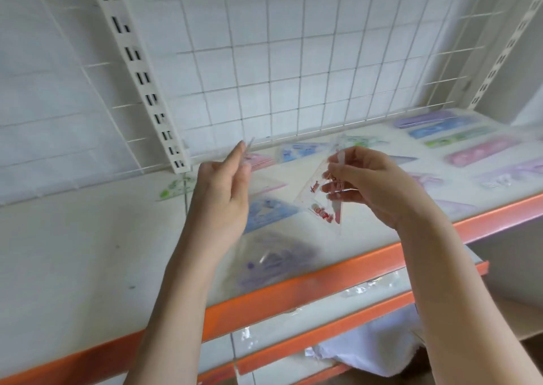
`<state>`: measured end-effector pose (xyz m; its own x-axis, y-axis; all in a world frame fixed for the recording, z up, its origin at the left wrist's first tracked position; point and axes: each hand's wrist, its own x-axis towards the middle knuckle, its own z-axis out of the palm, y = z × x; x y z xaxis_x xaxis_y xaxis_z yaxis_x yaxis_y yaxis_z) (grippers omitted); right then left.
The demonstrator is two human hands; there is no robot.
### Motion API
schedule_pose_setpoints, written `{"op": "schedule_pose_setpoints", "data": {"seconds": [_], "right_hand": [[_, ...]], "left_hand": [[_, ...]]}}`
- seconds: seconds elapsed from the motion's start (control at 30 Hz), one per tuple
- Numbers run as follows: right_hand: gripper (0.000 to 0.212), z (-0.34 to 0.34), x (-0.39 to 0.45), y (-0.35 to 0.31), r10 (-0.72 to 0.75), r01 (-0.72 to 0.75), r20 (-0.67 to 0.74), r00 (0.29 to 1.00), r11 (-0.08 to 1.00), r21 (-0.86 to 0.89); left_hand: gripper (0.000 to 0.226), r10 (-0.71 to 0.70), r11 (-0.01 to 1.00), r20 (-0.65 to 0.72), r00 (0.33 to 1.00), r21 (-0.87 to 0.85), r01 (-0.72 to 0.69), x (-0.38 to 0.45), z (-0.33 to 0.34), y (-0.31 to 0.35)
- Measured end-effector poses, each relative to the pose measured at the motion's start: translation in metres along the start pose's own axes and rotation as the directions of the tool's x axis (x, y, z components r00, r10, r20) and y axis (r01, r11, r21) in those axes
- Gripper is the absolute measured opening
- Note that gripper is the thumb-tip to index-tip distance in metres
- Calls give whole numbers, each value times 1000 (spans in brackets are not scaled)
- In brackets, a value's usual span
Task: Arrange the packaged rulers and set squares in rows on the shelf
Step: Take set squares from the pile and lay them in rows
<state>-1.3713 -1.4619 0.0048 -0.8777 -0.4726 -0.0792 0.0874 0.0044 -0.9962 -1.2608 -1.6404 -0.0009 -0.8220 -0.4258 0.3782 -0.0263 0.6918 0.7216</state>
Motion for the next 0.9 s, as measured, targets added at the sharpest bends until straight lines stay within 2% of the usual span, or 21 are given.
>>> {"op": "schedule_pose_setpoints", "data": {"seconds": [0.03, 0.13, 0.2, 0.33, 0.5, 0.6, 0.7, 0.8, 0.9], "right_hand": [[15, -14, 1, 0, 5, -4, -26, 1000, 1000, 14], [68, -53, 5, 1, 8, -7, -49, 999, 1000, 28], [81, -76, 6, 2, 13, -12, -48, 999, 1000, 9], [57, -111, 11, 4, 19, -21, -96, 995, 1000, -19], [28, -152, 15, 10, 28, -27, -264, 964, 1000, 6], [26, -176, 19, 12, 26, -6, -351, 936, 998, 60], [26, -192, 23, 17, 46, 17, -380, 924, 987, 160], [24, -193, 28, 26, 57, 3, -378, 924, 988, 156], [23, -188, 35, 34, 81, -30, -366, 927, 989, 142]], "left_hand": [[43, -18, 1000, 27, 999, 15, 18, 2, 12, 10], [46, -56, 998, 88, 995, 48, 52, 7, 45, 29], [48, -52, 998, 132, 990, 43, 47, 9, 65, 39], [44, -50, 994, 133, 990, 105, 36, 12, 99, 55], [33, -87, 996, 1, 996, -17, 87, 12, 136, 75], [34, -83, 997, -36, 996, -6, 83, 13, 149, 80], [45, -61, 994, -7, 998, 95, 62, 15, 154, 82], [57, -72, 985, 49, 996, 159, 64, 17, 157, 81], [56, -76, 983, 75, 994, 170, 63, 21, 158, 80]]}}
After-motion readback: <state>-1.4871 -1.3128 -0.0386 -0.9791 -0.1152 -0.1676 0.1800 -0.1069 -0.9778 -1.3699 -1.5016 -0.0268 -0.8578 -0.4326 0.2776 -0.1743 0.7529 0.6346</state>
